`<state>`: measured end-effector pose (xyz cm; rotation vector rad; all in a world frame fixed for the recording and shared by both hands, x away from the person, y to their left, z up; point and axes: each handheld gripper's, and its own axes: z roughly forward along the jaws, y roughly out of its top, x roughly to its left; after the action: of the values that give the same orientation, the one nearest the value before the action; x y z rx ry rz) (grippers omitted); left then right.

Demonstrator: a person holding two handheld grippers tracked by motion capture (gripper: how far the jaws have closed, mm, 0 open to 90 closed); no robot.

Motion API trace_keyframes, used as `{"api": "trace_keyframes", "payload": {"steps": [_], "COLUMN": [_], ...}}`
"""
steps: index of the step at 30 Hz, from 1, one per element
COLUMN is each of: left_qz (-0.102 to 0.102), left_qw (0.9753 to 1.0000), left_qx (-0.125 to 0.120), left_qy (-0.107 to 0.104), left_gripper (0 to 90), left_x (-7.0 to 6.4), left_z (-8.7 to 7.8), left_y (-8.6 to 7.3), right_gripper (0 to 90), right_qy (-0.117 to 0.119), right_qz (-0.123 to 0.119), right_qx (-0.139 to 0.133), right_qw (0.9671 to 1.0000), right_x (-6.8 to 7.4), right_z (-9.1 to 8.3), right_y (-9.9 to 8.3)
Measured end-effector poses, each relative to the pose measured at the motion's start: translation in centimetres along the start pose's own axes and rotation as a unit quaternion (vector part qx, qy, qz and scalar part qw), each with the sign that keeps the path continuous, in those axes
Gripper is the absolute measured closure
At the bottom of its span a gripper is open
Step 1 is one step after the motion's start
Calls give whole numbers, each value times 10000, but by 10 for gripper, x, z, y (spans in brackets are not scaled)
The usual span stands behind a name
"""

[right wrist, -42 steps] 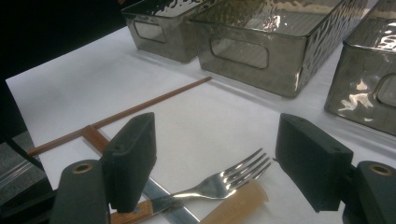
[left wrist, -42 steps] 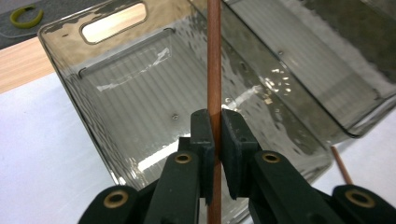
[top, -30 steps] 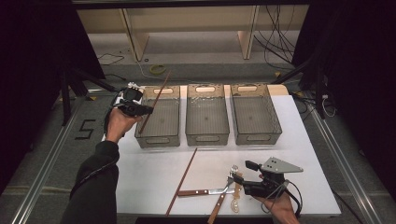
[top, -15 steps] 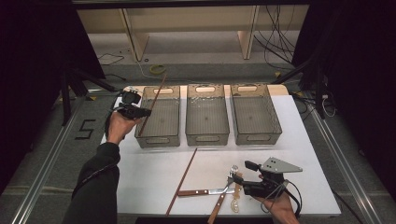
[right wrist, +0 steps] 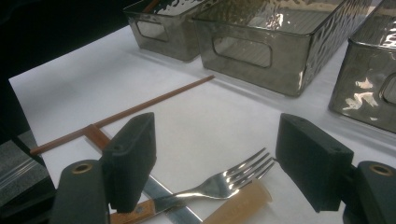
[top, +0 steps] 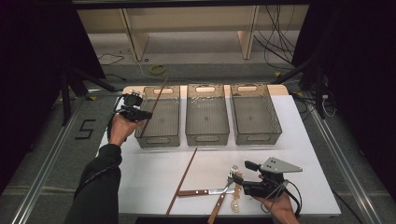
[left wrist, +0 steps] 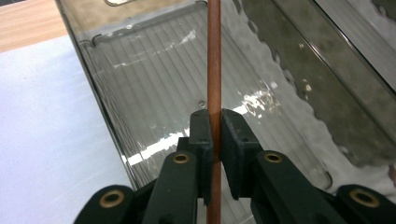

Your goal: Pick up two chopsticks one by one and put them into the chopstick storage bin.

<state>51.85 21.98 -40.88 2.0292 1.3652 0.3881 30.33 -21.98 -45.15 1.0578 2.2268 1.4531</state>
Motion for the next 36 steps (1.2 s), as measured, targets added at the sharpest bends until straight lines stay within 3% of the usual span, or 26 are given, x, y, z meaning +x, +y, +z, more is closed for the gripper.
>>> {"api": "trace_keyframes", "payload": {"steps": [5, 8, 12, 23, 30, 36], "left_qz": [-131, -235, -183, 75, 252, 439], "left_qw": [9999, 9994, 9986, 9969, 9976, 9960], "left_qx": [7, -110, -279, -439, 80, 458], "left_qy": [-112, -223, -411, -652, -640, -634], "left_gripper": [593, 487, 392, 275, 239, 209], "left_x": [-1, -6, -19, -53, -74, -95], "left_z": [-7, -17, -33, -51, -45, -39], "left_y": [-1, -4, -12, -50, -76, -92], "right_gripper": [298, 298, 298, 296, 296, 294], "right_qy": [-4, -4, -6, 8, -21, 34], "right_qz": [4, 13, 8, -2, -61, -87], "right_qx": [-18, -11, -10, -10, -25, -25], "right_qw": [10000, 10000, 10000, 10000, 10000, 10000], "right_x": [0, 0, 0, 0, 2, 3], "right_z": [0, 0, 0, -1, -2, -2], "right_y": [0, 0, 0, 0, 1, 1]}}
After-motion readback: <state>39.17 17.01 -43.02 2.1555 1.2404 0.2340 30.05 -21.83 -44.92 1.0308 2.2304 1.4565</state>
